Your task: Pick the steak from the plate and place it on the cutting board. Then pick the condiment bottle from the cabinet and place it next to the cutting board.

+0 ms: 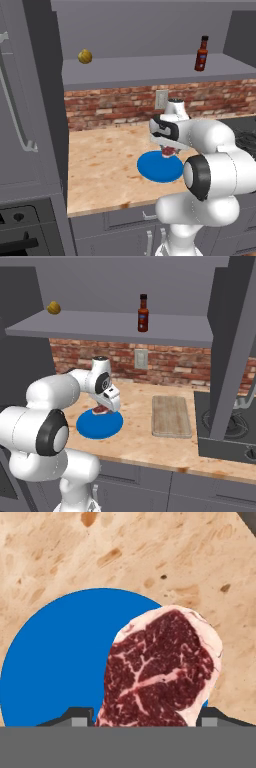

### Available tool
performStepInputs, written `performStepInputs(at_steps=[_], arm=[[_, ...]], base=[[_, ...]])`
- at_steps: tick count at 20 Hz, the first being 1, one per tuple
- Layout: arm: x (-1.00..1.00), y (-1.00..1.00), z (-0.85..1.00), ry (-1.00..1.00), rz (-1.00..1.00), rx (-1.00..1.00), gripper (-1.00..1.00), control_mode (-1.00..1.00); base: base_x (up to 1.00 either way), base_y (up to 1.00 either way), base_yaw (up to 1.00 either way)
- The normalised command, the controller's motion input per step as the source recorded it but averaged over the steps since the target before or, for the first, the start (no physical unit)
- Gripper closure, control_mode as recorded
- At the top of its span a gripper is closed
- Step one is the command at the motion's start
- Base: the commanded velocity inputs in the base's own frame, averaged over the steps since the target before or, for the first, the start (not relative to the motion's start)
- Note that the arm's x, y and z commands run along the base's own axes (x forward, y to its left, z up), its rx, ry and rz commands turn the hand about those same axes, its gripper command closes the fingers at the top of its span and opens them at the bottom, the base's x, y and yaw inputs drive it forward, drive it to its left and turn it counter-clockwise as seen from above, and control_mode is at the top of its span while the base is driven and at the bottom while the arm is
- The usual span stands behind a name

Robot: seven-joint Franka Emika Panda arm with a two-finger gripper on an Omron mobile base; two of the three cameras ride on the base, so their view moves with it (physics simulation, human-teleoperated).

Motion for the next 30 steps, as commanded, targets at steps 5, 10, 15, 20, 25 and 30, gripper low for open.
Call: performStepInputs(at_steps=[5, 10, 15, 20, 25, 30], arm=[[0.0, -0.09, 0.12, 0.01, 0.0, 0.0, 1.0, -1.0], [0.0, -0.05, 0.11, 0.01, 0.0, 0.0, 1.0, -1.0], [0.0, -0.04, 0.1, 0.02, -0.01, 0.0, 1.0, -1.0], [0.0, -0.06, 0.07, 0.03, 0.0, 0.0, 1.0, -1.0], [0.0, -0.08, 0.03, 0.03, 0.0, 0.0, 1.0, -1.0], [0.0, -0.14, 0.01, 0.02, 0.0, 0.0, 1.0, -1.0]], base=[[0.0, 0.0, 0.0], [0.0, 0.0, 0.0], [0.0, 0.0, 0.0], [0.0, 0.0, 0.0], [0.0, 0.0, 0.0], [0.0, 0.0, 0.0]])
